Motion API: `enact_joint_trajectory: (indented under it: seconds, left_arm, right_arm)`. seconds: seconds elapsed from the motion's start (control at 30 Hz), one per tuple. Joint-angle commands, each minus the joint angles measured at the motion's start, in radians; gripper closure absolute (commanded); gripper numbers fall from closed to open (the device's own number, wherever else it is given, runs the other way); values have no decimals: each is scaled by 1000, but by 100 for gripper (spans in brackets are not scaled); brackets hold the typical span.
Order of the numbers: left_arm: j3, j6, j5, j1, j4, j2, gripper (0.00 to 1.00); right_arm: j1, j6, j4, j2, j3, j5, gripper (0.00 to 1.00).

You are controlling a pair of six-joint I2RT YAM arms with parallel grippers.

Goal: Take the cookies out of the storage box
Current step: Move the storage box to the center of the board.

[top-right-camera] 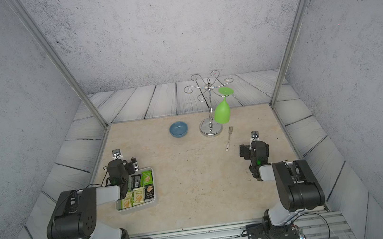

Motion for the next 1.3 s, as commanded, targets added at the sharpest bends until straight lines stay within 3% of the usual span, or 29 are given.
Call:
enact_joint_trajectory:
  seconds: [0.0,0.27,0.37,0.53,0.7,0.8,0.9,1.03,1.27]
  left_arm:
    - [5,-1,-1,-3,10,-17,2]
    - [7,-1,-1,-3,12,-15,2]
    - [9,-1,-2,-2,5,-17,2]
    - [17,-11,-23,-4,-22,-36,2]
    - [139,-31,-34,-4,-352,-167,2]
    - [231,-126,-68,-3,-613,-257,2]
    - [338,-244,-135,-2,-920,-320,2]
    - [400,-337,-140,-2,-1225,-400,2]
    - [308,-444,-78,0,-1496,-572,3]
  right_arm:
    - [-2,-8,-4,-18,10,-10,1]
    - [-3,-7,-5,-16,13,-13,1]
    - [-3,-31,-14,-14,19,-76,1]
    - [-4,23,-5,-44,4,44,1]
    - [-2,48,-212,-189,58,119,3]
    - [-3,124,-426,-291,144,116,3]
    - [-3,238,-677,-352,247,36,4]
    - [-1,370,-979,-362,363,-102,11]
    - [12,471,-1364,-318,445,-326,27]
